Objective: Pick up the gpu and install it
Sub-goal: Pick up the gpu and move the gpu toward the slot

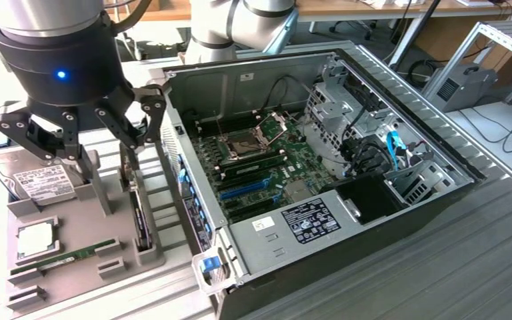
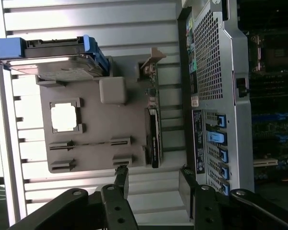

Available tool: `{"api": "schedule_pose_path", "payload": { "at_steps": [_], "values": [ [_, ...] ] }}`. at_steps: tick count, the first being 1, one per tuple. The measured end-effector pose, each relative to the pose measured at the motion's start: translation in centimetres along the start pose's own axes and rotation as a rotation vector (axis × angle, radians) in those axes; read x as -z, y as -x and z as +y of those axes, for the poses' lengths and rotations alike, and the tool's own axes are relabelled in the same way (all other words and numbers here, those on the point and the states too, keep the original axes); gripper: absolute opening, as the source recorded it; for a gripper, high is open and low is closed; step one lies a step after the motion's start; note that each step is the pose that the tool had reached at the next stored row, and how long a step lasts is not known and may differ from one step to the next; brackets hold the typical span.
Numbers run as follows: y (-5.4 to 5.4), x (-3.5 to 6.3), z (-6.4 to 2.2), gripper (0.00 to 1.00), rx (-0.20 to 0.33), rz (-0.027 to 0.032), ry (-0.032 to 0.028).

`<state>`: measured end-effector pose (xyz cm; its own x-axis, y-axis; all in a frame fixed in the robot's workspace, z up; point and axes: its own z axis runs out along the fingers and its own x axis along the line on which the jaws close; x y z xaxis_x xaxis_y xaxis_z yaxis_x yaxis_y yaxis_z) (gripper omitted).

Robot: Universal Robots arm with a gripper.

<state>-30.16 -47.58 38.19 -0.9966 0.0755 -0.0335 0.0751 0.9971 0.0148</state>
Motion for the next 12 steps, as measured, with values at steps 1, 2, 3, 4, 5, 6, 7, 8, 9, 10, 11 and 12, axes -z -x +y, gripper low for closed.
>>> {"api": "schedule_pose_path", "payload": {
  "at_steps": [1,2,3,4,5,6,7,8,9,10,11,12],
  "values": [
    [0.02,-0.08,0.0,0.55,0.0,0.0,-0.0001],
    [0.04,-0.14,0.0,0.55,0.0,0.0,-0.0001],
    [0.05,-0.22,0.0,0.55,0.0,0.0,0.0],
    [0.06,-0.3,0.0,0.55,0.0,0.0,0.0],
    [0.07,-0.38,0.0,0.55,0.0,0.0,-0.0001],
    [0.08,-0.46,0.0,0.55,0.0,0.0,0.0],
    [0.09,-0.53,0.0,0.55,0.0,0.0,0.0],
    [0.09,-0.59,0.0,0.55,0.0,0.0,0.0],
    [0.09,-0.67,0.0,0.55,0.0,0.0,0.0],
    [0.1,-0.75,0.0,0.55,0.0,0.0,0.0],
    [0.11,-0.83,0.0,0.55,0.0,0.0,-0.0001],
    [0.12,-0.91,0.0,0.55,0.0,0.0001,-0.0001]
  ]
}}
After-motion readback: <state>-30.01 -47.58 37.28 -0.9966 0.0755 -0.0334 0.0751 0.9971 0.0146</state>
